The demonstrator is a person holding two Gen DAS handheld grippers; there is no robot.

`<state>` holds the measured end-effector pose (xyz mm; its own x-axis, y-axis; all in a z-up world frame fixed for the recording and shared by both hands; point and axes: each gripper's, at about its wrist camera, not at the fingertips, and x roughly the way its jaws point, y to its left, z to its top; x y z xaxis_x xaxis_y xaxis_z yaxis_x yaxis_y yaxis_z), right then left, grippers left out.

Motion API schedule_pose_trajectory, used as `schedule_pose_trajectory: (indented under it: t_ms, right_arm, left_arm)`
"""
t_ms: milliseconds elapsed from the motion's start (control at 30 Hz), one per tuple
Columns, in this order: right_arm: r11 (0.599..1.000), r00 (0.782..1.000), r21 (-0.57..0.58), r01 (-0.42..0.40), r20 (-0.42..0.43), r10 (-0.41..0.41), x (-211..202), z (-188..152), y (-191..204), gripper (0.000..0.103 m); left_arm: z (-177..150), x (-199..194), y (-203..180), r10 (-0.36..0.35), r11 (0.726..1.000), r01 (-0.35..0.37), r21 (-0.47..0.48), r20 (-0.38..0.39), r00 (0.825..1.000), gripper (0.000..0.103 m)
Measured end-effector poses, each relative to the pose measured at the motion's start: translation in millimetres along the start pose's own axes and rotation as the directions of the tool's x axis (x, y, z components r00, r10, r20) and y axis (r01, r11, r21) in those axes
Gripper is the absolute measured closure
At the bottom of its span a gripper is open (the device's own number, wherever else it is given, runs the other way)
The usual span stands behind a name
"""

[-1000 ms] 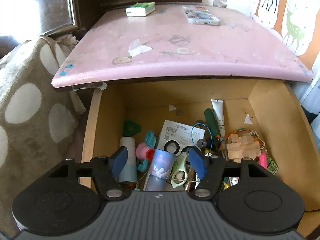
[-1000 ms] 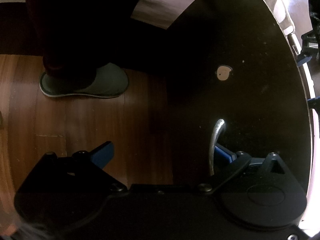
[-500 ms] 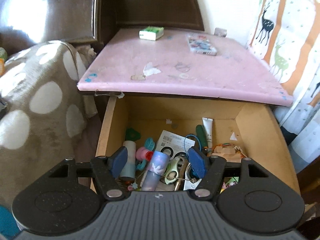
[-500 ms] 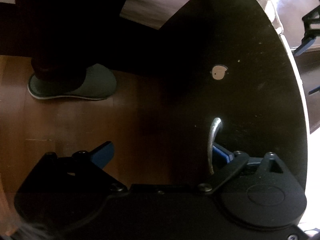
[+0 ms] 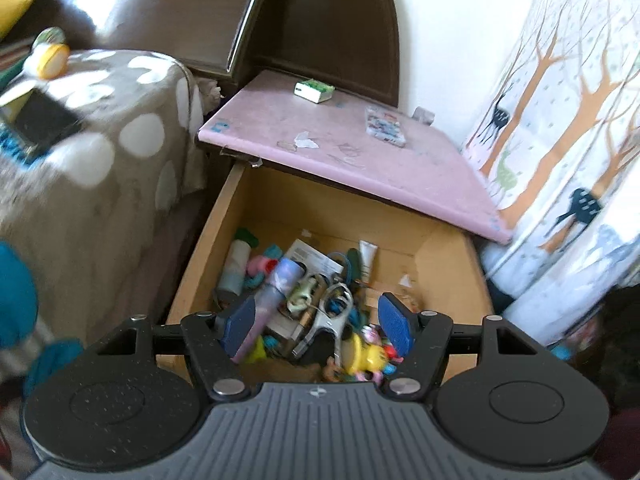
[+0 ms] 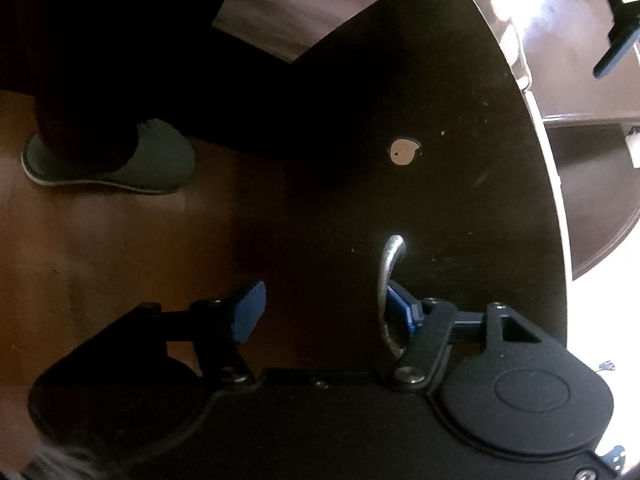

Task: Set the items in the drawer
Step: 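Push the drawer shut by its metal handle with the right gripper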

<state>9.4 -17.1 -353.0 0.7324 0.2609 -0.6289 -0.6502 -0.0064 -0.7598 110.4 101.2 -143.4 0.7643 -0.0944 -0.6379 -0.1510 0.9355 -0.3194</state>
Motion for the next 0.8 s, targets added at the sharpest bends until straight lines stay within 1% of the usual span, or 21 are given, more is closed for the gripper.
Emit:
schedule_pose_trajectory:
  t_ms: [67,100,133,167,200,233,333,533,700,800]
  right_arm:
    - [1.0,1.0,-0.009,0.027,-0.006,-0.027,-0.3,0.3,1.0,0.049]
    - [0.999,0.999,-0.012,0.046,-0.008,-0.046,-1.6,0.8,0.6,0.059]
    - [0.998,0.998,-0.012,0.068,-0.008,-0.069,-3.1,1.1,0.1,0.072]
    - [0.996,0.996,-0.014,0.09,-0.006,-0.09,-4.6,1.3,-0.8,0.079]
    - [0.994,0.994,-0.015,0.107,-0.003,-0.107,-5.7,0.6,-3.6,0.093]
    - [0.993,0.993,-0.016,0.115,-0.001,-0.115,-6.6,-0.3,-6.2,0.098]
    - [0.989,0.99,-0.045,0.143,0.007,-0.143,-6.4,-1.5,-4.1,0.099]
    - [0.983,0.985,-0.056,0.175,0.012,-0.175,-5.1,-0.5,-3.1,0.101]
    - [0.982,0.982,0.007,0.189,-0.001,-0.189,-13.0,-0.4,-16.8,0.103]
    - [0.982,0.983,0.047,0.182,-0.006,-0.182,-13.1,0.1,-18.5,0.103]
  left_arm:
    - [-7.5,-13.1,1.3,-0.017,1.0,0.017,-0.009,0.014,1.0,0.036]
    - [-11.5,-18.8,2.0,-0.022,1.0,0.022,-0.012,0.02,1.0,0.036]
    - [-16.1,-23.0,2.7,-0.022,1.0,0.022,-0.011,0.027,0.999,0.036]
    - [-20.4,-26.3,3.6,-0.023,1.0,0.024,-0.011,0.028,0.999,0.036]
    - [-24.2,-28.0,4.7,-0.028,1.0,0.028,-0.01,0.019,0.999,0.036]
    - [-27.7,-29.7,5.8,-0.034,0.999,0.034,-0.01,0.012,0.999,0.036]
    - [-35.1,-34.8,8.5,-0.054,0.998,0.054,-0.016,0.006,0.999,0.036]
    - [-38.2,-38.9,16.2,-0.107,0.994,0.108,-0.029,0.041,0.993,0.036]
    - [-38.4,-35.5,29.7,-0.151,0.985,0.155,-0.081,0.054,0.987,0.036]
    - [-37.8,-35.0,33.8,-0.176,0.978,0.182,-0.098,0.066,0.982,0.036]
